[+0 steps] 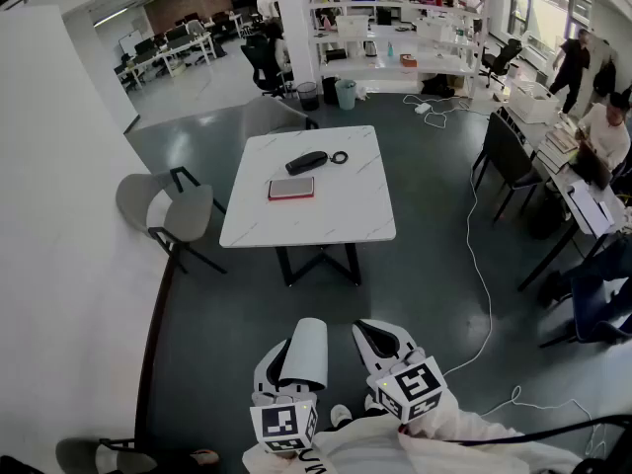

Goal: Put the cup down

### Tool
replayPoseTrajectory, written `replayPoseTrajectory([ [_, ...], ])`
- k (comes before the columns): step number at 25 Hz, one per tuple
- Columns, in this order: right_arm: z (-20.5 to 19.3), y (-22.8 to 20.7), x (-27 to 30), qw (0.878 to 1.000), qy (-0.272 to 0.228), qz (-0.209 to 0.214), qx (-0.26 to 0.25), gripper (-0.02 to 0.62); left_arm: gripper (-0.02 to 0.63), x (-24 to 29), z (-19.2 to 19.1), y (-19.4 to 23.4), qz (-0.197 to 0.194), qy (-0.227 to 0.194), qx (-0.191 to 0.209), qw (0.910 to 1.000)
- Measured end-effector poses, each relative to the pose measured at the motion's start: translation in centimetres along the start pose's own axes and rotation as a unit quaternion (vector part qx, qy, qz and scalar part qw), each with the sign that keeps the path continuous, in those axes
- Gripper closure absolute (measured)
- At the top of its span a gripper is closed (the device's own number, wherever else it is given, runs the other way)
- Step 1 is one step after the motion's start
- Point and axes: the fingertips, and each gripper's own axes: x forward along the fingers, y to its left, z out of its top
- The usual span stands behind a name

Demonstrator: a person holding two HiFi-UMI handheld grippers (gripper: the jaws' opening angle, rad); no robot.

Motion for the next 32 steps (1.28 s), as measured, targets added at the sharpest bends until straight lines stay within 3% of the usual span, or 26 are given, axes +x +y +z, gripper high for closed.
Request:
replayPoseTrajectory([
  [13,-0.1,-2.4,-0.1,1.000,-0.004,0.009,0.016,0.591,0.577,1.5,0.1,-1.5,0.008,0.004,0.001,1.0000],
  [32,-0.1,-7.0,0.3,1.000,-0.003,0.025,0.015,0.591,0.577,4.2,0.2,-1.9,0.053,0.000,-0.002,0.9986],
])
